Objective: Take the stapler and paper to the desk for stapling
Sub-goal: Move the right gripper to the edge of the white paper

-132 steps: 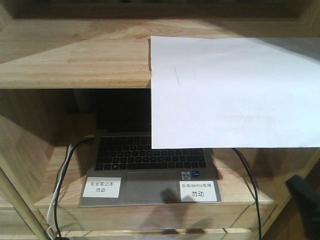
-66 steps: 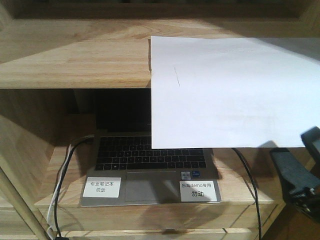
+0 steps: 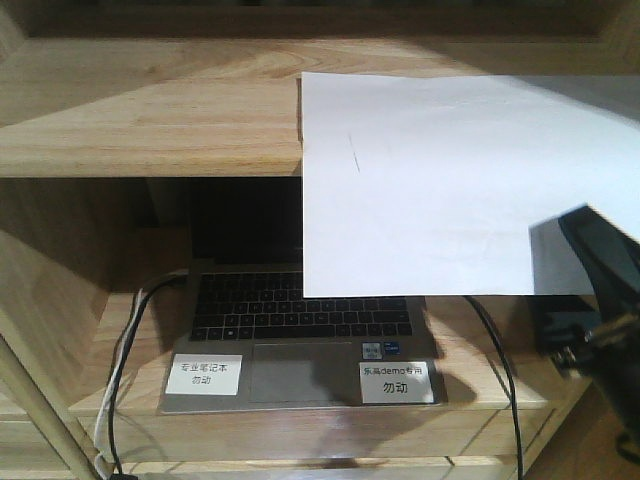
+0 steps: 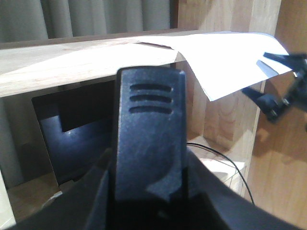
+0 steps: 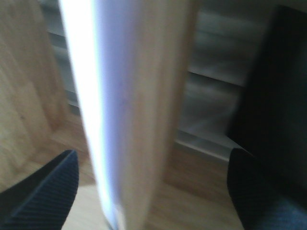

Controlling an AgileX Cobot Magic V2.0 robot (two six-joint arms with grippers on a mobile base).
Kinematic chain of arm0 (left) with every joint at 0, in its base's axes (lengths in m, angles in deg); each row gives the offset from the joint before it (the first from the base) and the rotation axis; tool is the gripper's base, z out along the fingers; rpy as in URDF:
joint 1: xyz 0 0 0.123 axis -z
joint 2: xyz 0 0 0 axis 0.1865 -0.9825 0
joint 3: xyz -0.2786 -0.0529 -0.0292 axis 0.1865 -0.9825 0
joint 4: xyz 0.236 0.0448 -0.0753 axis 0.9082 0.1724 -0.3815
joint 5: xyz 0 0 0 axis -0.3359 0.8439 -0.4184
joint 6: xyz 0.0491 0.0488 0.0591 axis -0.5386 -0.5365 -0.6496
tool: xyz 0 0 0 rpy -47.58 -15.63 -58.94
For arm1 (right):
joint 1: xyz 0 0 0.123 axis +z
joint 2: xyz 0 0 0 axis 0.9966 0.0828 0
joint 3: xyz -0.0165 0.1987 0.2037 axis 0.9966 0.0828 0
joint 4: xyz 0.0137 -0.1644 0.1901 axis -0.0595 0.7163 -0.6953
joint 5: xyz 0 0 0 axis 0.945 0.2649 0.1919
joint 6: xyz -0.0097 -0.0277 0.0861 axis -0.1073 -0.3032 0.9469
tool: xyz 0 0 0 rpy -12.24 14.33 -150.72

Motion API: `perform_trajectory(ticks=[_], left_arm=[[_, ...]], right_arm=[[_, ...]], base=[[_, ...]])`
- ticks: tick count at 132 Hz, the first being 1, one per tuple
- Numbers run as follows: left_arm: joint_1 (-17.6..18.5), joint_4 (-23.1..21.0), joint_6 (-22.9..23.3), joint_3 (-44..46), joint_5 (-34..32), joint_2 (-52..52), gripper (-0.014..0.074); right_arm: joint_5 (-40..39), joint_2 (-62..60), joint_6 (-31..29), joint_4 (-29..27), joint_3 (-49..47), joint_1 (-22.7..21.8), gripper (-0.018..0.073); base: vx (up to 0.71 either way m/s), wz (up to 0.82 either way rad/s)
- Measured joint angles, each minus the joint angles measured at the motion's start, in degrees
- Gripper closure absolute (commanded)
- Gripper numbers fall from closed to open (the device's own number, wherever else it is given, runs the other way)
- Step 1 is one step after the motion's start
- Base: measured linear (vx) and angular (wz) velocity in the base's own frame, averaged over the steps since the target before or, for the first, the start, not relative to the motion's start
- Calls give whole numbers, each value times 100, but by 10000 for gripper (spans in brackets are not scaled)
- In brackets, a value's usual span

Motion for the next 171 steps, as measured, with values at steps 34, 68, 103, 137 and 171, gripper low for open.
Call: perform_trajectory(ticks=[34, 68, 103, 137, 171], left_arm=[[0, 0, 0, 0, 0, 0, 603], [0, 0, 0, 0, 0, 0, 603], [0, 0, 0, 0, 0, 0, 603], [0, 0, 0, 0, 0, 0, 603], [0, 0, 0, 0, 0, 0, 603]], right_arm=[[-40, 319, -65, -138, -389, 0, -34], [-44, 320, -104, -207, -421, 0, 34], [-44, 217, -73, -208, -421, 0, 253], [-47, -24, -84, -207, -421, 0, 535], [-51, -30, -100, -84, -421, 0, 568]], base=[[0, 0], [0, 0], [0, 0], [0, 0], [0, 0]])
